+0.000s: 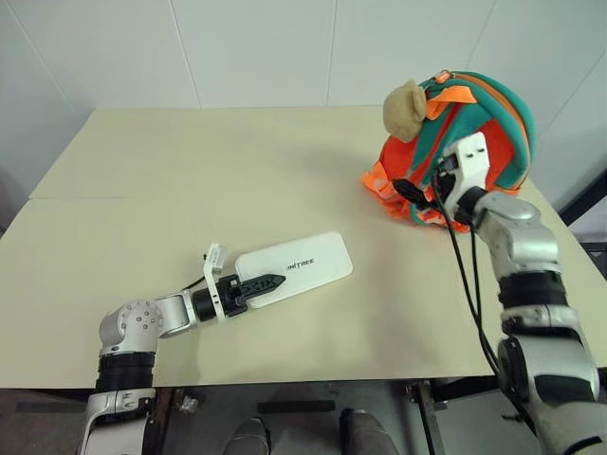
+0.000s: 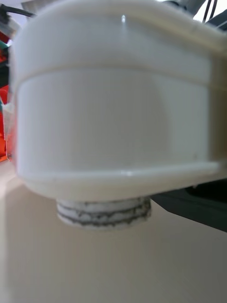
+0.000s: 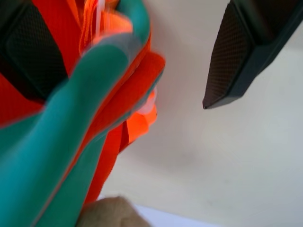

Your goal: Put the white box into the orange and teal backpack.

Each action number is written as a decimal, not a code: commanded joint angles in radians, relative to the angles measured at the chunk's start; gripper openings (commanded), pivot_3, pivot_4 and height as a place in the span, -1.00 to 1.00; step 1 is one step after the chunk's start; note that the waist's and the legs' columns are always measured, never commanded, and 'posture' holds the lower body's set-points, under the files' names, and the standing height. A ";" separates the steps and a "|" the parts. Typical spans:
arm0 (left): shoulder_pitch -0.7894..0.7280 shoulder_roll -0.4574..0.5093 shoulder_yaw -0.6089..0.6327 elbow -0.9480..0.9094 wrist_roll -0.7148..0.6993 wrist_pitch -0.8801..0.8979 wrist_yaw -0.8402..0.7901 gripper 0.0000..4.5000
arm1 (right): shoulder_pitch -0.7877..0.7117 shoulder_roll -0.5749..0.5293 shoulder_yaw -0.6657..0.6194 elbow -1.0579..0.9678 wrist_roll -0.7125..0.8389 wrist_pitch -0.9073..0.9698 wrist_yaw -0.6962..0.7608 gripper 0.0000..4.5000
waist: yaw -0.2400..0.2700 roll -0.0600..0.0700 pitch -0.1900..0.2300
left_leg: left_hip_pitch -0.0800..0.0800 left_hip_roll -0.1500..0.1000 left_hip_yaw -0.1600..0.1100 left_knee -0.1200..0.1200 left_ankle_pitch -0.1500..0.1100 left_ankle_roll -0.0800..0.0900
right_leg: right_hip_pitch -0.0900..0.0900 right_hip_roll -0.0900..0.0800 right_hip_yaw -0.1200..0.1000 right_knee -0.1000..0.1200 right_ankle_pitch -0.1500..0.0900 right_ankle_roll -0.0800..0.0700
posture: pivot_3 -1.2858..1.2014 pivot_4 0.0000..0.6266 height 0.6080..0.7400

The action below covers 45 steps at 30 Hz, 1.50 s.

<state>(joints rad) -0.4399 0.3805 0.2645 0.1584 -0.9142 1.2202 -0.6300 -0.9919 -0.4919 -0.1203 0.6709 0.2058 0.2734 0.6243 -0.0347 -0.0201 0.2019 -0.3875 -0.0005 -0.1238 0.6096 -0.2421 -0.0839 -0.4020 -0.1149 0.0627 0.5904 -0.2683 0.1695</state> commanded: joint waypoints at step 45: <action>0.295 0.132 0.250 -0.360 -0.008 -0.485 -0.108 -0.36 | 0.405 -0.321 0.144 -0.737 0.530 0.533 0.657 -0.97 | 0.009 0.001 0.002 | -0.007 0.001 0.002 0.002 -0.003 0.000 | -0.008 0.000 0.000 -0.001 -0.007 -0.008 | 0.03 -0.52 1.00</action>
<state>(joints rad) -0.1535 0.4951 0.4738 -0.1571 -0.9115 0.7813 -0.7155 -0.5762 -0.8135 0.0270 -0.0800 0.7585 0.8379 1.2617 -0.0256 -0.0194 0.2034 -0.3945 0.0004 -0.1221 0.6110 -0.2448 -0.0841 -0.4097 -0.1150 0.0629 0.5894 -0.2750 0.1617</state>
